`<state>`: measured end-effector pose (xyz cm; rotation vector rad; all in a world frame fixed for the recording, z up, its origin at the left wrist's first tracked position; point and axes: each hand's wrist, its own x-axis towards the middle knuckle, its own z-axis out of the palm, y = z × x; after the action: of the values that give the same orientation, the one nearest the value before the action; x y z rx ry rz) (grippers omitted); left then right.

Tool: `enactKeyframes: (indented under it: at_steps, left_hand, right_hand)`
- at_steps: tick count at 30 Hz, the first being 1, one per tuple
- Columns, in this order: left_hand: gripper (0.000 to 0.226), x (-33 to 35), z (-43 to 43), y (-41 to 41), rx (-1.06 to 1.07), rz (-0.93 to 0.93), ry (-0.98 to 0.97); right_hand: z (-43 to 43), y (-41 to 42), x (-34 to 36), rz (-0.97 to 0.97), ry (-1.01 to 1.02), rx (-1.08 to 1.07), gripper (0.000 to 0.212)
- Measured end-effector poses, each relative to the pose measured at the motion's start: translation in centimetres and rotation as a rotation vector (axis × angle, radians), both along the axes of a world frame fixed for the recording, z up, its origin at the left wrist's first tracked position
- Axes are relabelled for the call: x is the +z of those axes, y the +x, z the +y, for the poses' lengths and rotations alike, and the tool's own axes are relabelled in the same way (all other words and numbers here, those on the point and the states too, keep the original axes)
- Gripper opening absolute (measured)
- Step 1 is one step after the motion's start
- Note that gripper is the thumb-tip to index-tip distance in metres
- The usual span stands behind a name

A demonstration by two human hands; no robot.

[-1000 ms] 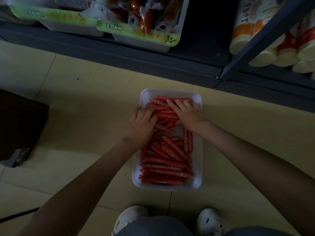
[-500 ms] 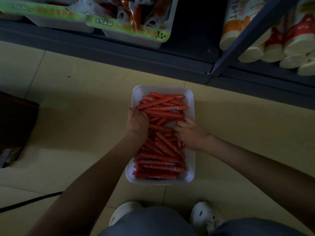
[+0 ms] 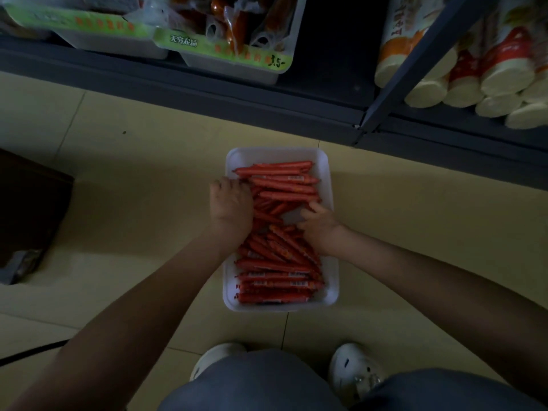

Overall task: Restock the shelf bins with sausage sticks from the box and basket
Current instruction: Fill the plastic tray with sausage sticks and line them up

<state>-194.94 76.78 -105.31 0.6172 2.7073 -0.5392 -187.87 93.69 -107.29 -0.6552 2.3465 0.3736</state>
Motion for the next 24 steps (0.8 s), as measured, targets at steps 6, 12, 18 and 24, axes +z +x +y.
enactKeyframes:
  at_steps: [6,12,18,24]
  left_hand:
    - [0.035,3.0,-2.6,-1.0,0.031,-0.105,0.149]
    - [0.050,2.9,-3.7,-1.4,-0.066,-0.225,0.352]
    - [0.041,2.6,-5.0,-1.4,0.061,-0.180,0.535]
    - [0.035,3.9,-5.7,-2.3,0.217,-0.086,0.726]
  right_hand:
    - [1.4,-0.5,3.6,-0.005,-0.029,0.224,0.041]
    - [0.5,-0.2,4.8,0.077,-0.582,-0.050,0.030]
    - [-2.1,-1.3,3.2,0.346,-0.606,-0.069,0.056]
    - [-0.8,-3.4,0.9,0.509,-0.459,-0.323,0.103]
